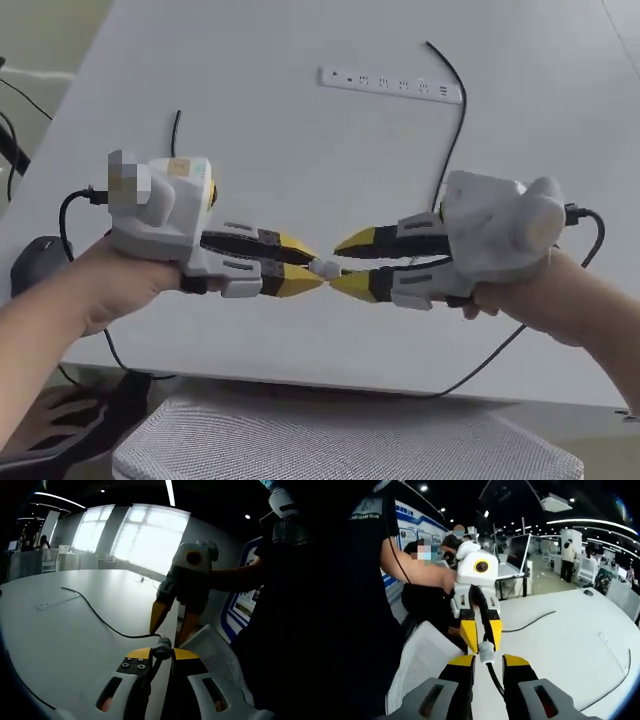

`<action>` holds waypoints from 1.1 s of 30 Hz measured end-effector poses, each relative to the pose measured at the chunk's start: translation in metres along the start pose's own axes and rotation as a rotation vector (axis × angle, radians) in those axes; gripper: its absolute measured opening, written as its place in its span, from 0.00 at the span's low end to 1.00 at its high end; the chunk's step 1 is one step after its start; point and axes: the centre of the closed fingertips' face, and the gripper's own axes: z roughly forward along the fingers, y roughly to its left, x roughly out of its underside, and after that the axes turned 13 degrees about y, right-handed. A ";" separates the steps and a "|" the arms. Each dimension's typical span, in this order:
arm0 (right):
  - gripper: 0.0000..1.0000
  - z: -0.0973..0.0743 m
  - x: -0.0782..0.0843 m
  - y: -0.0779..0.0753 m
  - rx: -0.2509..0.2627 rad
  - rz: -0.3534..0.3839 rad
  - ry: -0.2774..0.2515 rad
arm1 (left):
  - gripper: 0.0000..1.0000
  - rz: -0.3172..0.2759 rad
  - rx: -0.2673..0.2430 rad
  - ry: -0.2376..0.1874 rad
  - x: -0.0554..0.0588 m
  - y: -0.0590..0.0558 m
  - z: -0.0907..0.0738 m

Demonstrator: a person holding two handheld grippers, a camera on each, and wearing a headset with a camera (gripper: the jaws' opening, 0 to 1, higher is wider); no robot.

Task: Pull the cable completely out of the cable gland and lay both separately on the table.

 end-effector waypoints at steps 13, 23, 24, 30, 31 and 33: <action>0.19 -0.005 0.000 -0.004 -0.454 0.525 -0.047 | 0.15 0.048 -0.019 -0.001 -0.004 -0.001 0.000; 0.17 0.003 0.001 0.001 -0.513 0.561 -0.041 | 0.15 0.062 -0.023 0.008 -0.005 0.000 0.000; 0.16 0.003 0.001 0.003 -0.524 0.558 -0.037 | 0.15 0.064 -0.023 0.009 -0.005 0.000 0.000; 0.16 0.006 -0.001 0.007 -0.546 0.561 -0.049 | 0.15 0.074 -0.019 0.016 -0.004 -0.002 0.002; 0.15 0.006 -0.002 0.008 -0.553 0.560 -0.053 | 0.15 0.074 -0.019 0.017 -0.004 -0.002 0.003; 0.13 0.008 -0.002 0.009 -0.563 0.559 -0.044 | 0.15 0.076 -0.020 0.019 -0.004 -0.001 0.003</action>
